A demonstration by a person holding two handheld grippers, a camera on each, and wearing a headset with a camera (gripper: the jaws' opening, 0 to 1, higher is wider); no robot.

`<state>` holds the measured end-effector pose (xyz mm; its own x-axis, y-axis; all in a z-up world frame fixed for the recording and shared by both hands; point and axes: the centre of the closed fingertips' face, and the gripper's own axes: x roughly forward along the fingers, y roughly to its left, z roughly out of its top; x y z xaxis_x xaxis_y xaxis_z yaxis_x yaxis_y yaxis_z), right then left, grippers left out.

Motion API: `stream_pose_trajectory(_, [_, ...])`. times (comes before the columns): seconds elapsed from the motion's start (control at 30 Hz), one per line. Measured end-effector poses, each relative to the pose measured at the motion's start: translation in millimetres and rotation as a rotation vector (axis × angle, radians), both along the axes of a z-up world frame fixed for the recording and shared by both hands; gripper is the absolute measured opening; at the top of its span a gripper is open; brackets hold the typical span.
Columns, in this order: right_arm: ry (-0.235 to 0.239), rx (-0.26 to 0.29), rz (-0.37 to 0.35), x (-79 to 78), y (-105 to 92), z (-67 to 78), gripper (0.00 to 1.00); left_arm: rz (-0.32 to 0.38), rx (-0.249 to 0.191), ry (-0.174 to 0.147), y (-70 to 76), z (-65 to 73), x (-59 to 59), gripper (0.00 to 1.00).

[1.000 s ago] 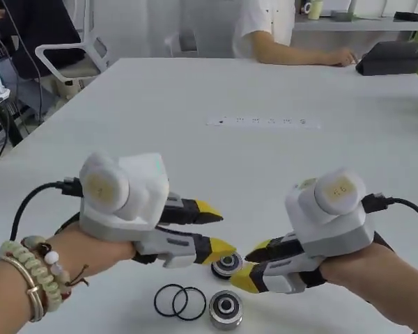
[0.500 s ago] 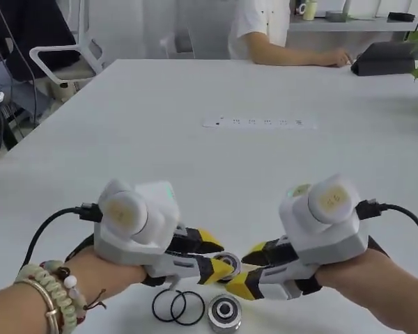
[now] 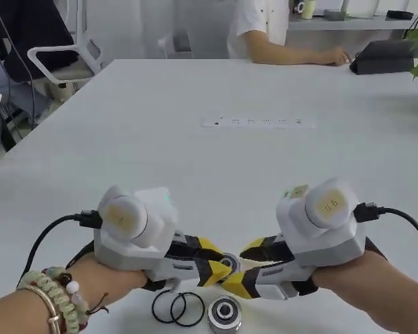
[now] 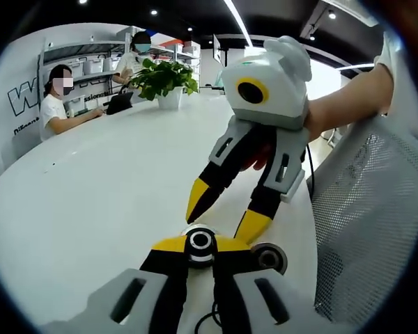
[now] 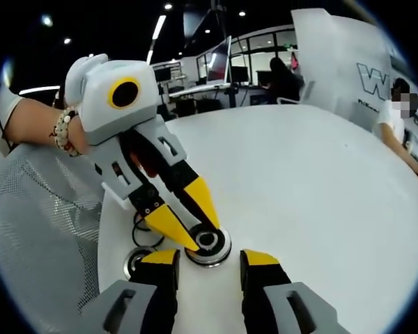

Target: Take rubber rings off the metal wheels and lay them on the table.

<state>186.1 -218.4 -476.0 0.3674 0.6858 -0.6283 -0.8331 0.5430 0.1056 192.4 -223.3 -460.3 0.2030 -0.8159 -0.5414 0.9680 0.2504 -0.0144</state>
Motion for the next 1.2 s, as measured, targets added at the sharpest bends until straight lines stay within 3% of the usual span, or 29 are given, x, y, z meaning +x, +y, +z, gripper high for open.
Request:
stream_pose_trajectory(0.43, [-0.025, -0.02, 0.04, -0.3, 0.4, -0.8, 0.23, -0.004, -0.006, -0.008, -0.3, -0.1, -0.6, 0.07])
stream_pose_trajectory(0.8, [-0.042, -0.07, 0.098, -5.4, -4.3, -1.4, 0.19, -0.021, -0.006, -0.019, -1.5, -0.4, -2.8, 0.07])
stream_pose_trajectory(0.87, [-0.043, -0.091, 0.109, -5.8, -7.9, -2.7, 0.15, -0.019, -0.006, -0.02, -1.1, -0.4, -2.2, 0.07])
stream_pose_trajectory(0.93, [-0.059, -0.13, 0.114, -4.6, -14.1, -5.3, 0.02, -0.015, -0.003, -0.023, -0.2, -0.5, -1.0, 0.07])
stream_pose_trajectory(1.0, [-0.042, -0.098, 0.098, -4.5, -12.2, -4.2, 0.02, -0.01, -0.009, -0.016, -0.5, -0.4, -1.0, 0.07])
stream_pose_trajectory(1.2, [-0.075, -0.141, 0.099, -1.0, -14.4, -4.0, 0.0, -0.005, -0.011, -0.008, 0.0, -0.1, -1.1, 0.07])
